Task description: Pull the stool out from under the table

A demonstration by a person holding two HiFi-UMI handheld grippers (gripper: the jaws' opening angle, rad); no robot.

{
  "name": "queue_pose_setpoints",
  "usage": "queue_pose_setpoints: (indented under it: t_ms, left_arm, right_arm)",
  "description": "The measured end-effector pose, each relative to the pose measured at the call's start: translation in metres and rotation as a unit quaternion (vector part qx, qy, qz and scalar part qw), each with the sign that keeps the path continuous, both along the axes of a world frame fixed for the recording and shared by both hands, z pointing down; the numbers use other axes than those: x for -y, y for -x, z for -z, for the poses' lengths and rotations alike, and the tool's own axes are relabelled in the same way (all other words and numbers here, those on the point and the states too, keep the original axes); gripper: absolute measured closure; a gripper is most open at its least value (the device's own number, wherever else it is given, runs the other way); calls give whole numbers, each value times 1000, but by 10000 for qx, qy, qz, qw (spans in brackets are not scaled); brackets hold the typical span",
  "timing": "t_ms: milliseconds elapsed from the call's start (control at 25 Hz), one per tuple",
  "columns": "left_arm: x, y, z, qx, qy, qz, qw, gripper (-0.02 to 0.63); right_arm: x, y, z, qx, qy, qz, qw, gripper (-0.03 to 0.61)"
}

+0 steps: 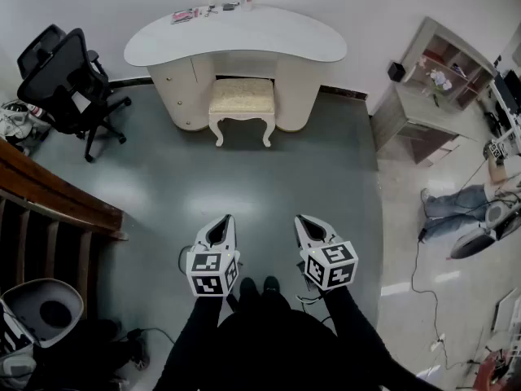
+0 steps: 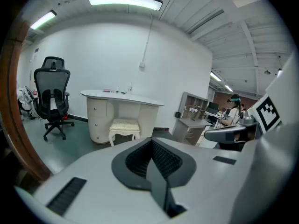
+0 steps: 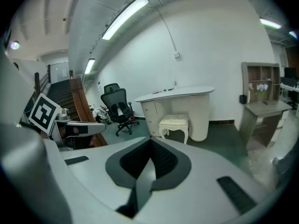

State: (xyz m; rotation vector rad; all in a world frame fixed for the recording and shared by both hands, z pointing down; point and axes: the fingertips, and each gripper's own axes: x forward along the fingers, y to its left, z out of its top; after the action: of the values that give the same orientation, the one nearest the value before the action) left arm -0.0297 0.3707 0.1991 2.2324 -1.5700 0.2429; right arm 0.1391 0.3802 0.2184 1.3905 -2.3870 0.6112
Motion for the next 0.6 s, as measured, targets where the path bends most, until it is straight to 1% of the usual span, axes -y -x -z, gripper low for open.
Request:
queue_pose_setpoints:
  t_ms: [440, 600]
  left_arm:
    - [9, -2, -2, -23, 67, -19, 10000, 607]
    - [8, 0, -8, -26, 162, -1, 9999, 607]
  right_arm:
    - [11, -3, -3, -98, 58, 26, 9999, 575]
    - [11, -4, -7, -123, 87, 13, 9999, 575]
